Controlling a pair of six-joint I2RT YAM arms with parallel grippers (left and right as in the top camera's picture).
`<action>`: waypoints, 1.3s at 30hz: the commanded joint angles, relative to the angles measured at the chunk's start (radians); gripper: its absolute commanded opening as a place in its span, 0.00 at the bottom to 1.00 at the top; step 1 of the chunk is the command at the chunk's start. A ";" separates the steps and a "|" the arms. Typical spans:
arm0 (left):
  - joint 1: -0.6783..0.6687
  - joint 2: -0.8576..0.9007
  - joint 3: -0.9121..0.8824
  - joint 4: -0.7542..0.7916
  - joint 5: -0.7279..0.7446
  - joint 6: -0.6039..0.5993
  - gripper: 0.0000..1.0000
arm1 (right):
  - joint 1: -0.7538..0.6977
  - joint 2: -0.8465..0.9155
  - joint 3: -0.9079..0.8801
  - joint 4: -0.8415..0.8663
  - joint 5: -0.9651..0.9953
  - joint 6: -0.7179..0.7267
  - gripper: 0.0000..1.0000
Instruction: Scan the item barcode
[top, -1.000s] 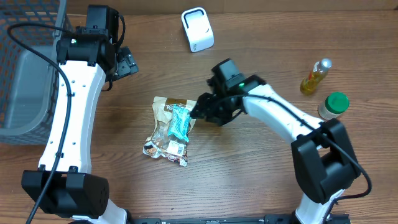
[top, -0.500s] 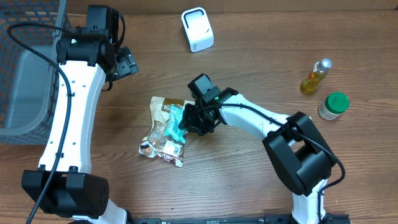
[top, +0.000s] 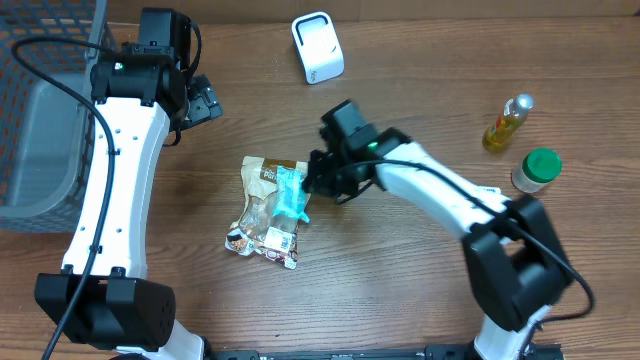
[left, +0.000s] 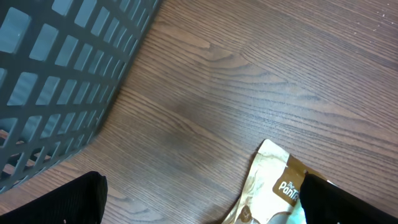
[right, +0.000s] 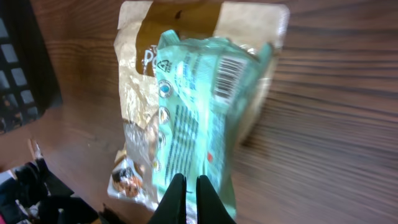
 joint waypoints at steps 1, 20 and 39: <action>-0.013 -0.013 0.019 0.001 -0.014 0.019 1.00 | -0.057 -0.034 0.015 -0.075 -0.002 -0.176 0.04; -0.013 -0.013 0.019 0.001 -0.013 0.019 0.99 | 0.021 -0.031 -0.024 -0.006 0.073 -0.012 0.56; -0.013 -0.013 0.019 0.001 -0.014 0.019 1.00 | 0.109 0.145 -0.085 0.229 0.138 0.116 0.40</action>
